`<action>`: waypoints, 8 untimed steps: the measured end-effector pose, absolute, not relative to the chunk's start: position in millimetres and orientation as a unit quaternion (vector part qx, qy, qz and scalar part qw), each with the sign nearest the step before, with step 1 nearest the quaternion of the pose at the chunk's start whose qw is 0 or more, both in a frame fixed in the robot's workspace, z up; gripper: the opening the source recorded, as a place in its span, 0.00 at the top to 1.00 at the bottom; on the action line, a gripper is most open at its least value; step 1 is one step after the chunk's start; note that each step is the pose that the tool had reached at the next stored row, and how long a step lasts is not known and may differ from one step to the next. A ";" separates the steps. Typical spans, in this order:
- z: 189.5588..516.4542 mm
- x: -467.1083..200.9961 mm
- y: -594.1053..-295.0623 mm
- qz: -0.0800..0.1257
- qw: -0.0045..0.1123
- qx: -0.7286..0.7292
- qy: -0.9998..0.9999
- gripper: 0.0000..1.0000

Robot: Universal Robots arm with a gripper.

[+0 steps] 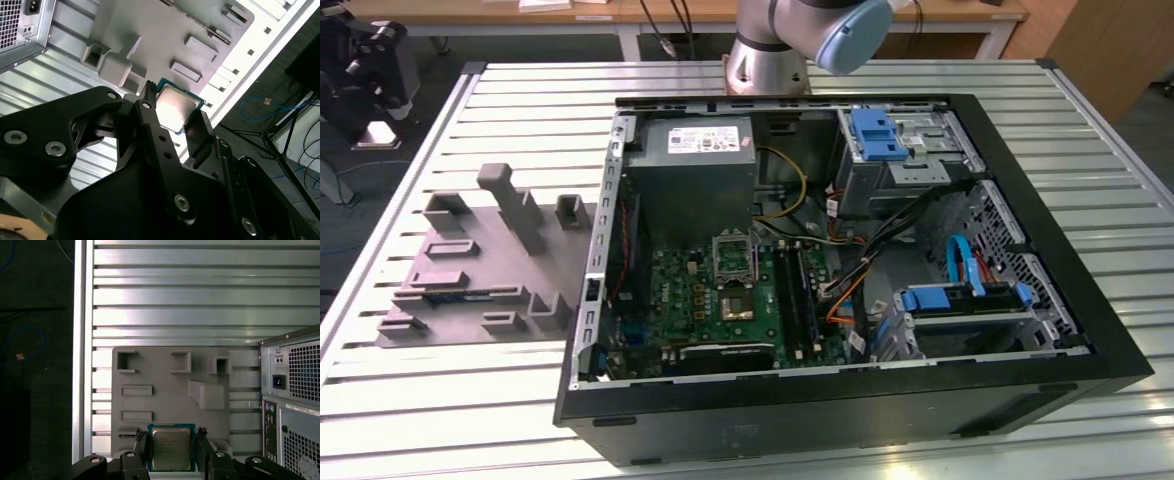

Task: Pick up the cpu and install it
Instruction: 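Pick up the cpu and move it towards the insertion slot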

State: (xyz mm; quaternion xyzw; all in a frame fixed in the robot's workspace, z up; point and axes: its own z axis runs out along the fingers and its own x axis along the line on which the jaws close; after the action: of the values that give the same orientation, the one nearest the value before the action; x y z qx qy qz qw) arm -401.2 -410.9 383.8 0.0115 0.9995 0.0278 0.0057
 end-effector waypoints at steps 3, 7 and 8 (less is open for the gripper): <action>383.8 -399.9 -410.9 0.028 0.006 0.011 1.000 0.53; 383.8 -398.1 -410.9 0.028 0.006 0.012 1.000 0.53; 383.8 -397.6 -410.9 0.028 0.006 0.011 1.000 0.53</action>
State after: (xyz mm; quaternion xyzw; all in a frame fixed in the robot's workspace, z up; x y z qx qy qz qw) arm -397.6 -410.9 383.8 0.0115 0.9995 0.0278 0.0057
